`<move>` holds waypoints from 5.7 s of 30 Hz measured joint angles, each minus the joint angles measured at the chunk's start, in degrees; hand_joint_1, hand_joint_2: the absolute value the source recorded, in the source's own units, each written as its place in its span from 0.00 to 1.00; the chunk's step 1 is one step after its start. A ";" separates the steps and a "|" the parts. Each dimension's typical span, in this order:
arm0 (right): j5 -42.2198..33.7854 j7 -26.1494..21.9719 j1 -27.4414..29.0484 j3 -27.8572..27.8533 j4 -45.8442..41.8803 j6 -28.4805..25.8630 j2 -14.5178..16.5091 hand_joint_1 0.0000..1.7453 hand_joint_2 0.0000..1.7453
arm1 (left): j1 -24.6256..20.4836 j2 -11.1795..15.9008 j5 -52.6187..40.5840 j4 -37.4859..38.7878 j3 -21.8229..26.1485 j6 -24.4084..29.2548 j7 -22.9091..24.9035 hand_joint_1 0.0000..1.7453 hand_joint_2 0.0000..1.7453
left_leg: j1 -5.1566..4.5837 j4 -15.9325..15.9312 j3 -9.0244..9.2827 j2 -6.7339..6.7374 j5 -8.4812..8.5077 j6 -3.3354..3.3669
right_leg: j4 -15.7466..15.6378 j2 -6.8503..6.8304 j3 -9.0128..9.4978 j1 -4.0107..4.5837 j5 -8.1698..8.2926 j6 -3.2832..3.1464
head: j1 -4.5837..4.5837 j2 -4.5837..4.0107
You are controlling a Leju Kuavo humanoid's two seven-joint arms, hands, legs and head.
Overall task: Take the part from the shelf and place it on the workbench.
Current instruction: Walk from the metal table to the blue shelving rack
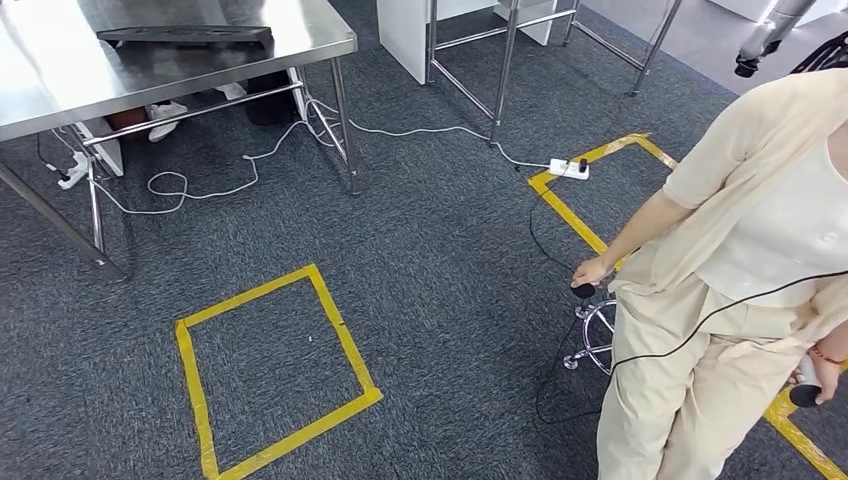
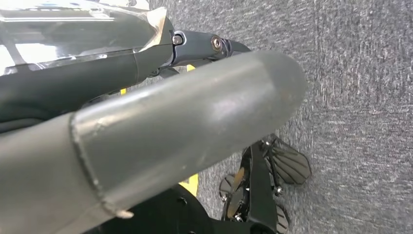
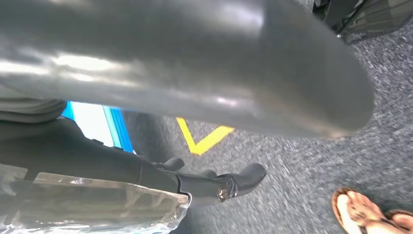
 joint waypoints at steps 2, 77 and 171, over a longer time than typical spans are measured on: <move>0.05 0.15 0.07 0.00 0.01 -0.02 0.02 0.00 0.00 | -0.05 0.00 0.01 -0.01 0.01 0.13 0.01 0.00 0.00 | -0.33 -0.38 -0.05 1.18 0.27 0.66 | -0.08 1.00 -0.83 -0.10 0.44 0.93 | 0.00 0.00; 3.55 6.16 0.60 1.66 0.26 0.08 0.49 0.00 0.00 | 0.15 -0.31 -0.18 -0.03 0.57 2.96 3.91 0.00 0.00 | -1.61 -0.87 0.67 12.15 0.13 1.03 | 0.49 -10.98 0.05 0.03 -1.14 1.77 | 0.46 0.00; 0.56 -0.60 0.13 -0.92 0.23 0.31 -0.54 0.00 0.00 | -0.30 -0.63 -1.85 -0.03 0.07 -1.31 -0.92 0.00 0.00 | -1.22 0.21 -0.41 11.71 0.20 0.20 | 0.18 -9.26 0.61 0.11 -1.61 0.75 | 0.75 0.01</move>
